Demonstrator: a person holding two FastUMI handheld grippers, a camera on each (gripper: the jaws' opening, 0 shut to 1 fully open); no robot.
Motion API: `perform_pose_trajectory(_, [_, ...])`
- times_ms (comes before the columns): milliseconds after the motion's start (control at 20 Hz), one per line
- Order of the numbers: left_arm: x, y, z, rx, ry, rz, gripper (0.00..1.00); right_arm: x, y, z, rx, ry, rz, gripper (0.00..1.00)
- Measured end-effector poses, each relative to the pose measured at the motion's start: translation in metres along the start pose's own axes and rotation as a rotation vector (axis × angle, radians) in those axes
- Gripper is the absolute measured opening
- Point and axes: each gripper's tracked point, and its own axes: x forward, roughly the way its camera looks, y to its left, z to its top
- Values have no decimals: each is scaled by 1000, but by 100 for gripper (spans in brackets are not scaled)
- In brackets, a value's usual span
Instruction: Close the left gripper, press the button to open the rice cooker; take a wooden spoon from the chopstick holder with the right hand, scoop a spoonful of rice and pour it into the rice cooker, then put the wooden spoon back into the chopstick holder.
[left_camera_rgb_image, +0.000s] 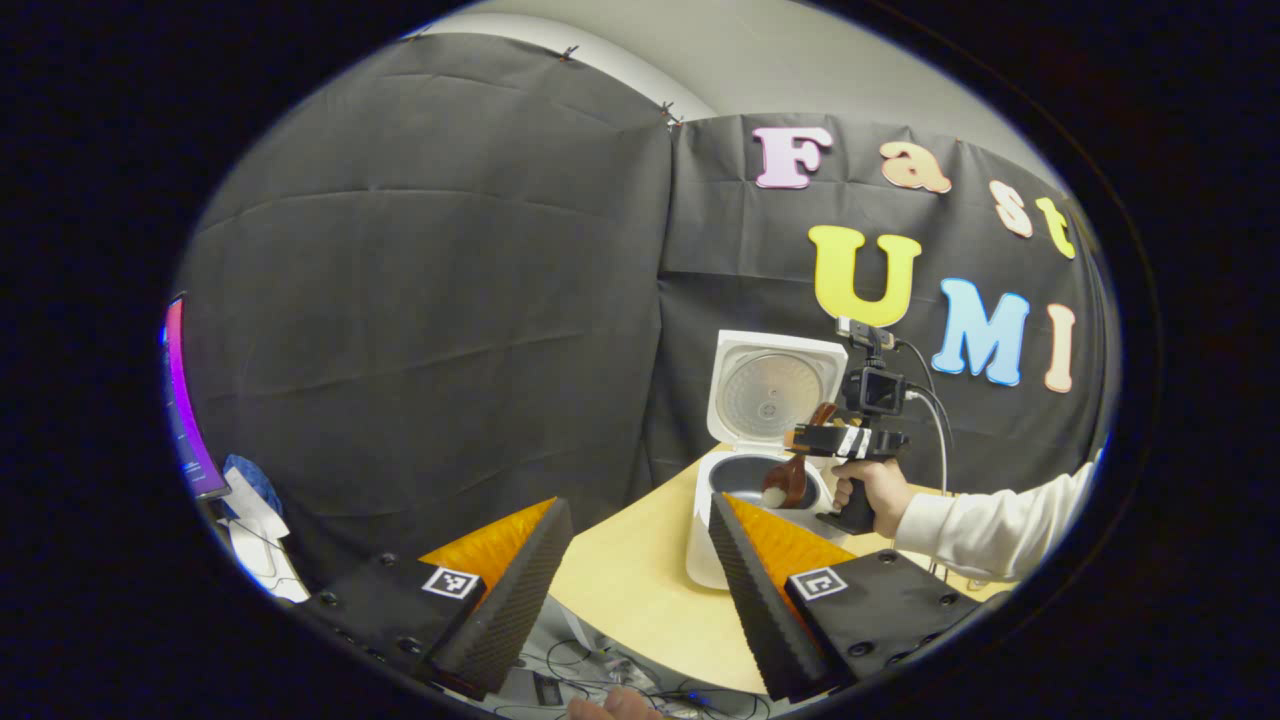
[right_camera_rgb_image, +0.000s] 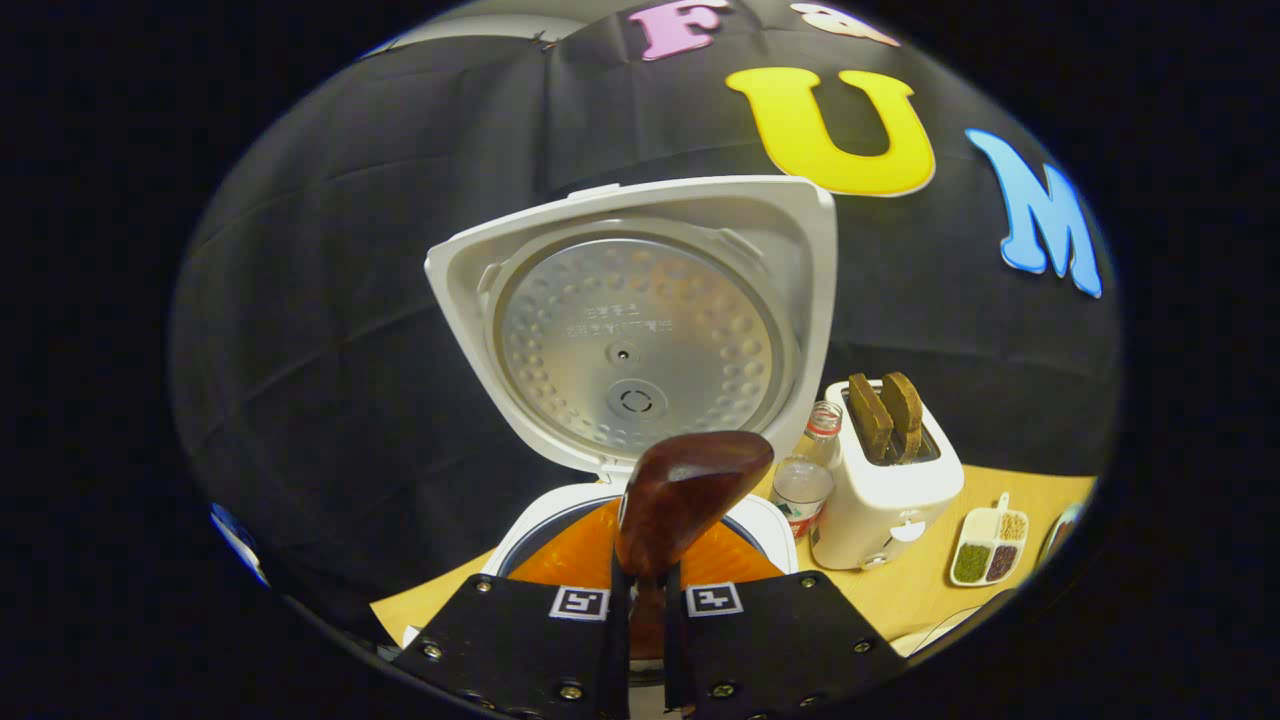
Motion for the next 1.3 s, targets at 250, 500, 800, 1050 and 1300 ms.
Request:
perform_pose_trajectory(250, [2, 0, 1, 3, 3, 2, 98, 4, 13, 1, -312, -51, 6, 14])
perform_pose_trajectory(500, [2, -5, 6, 8, 0, -8, 97, -5, 25, 2, -522, -98, 8, 14])
perform_pose_trajectory(800, [-3, -5, 6, 14, -13, -11, 93, -34, 30, 18, -415, -120, 63, 14])
perform_pose_trajectory(1050, [-11, -22, 11, 11, -14, -52, 93, -67, 19, 41, -230, -126, 108, 14])
perform_pose_trajectory(1300, [-18, -47, 19, 28, -39, -110, 93, -102, -15, 49, -22, -116, 122, 14])
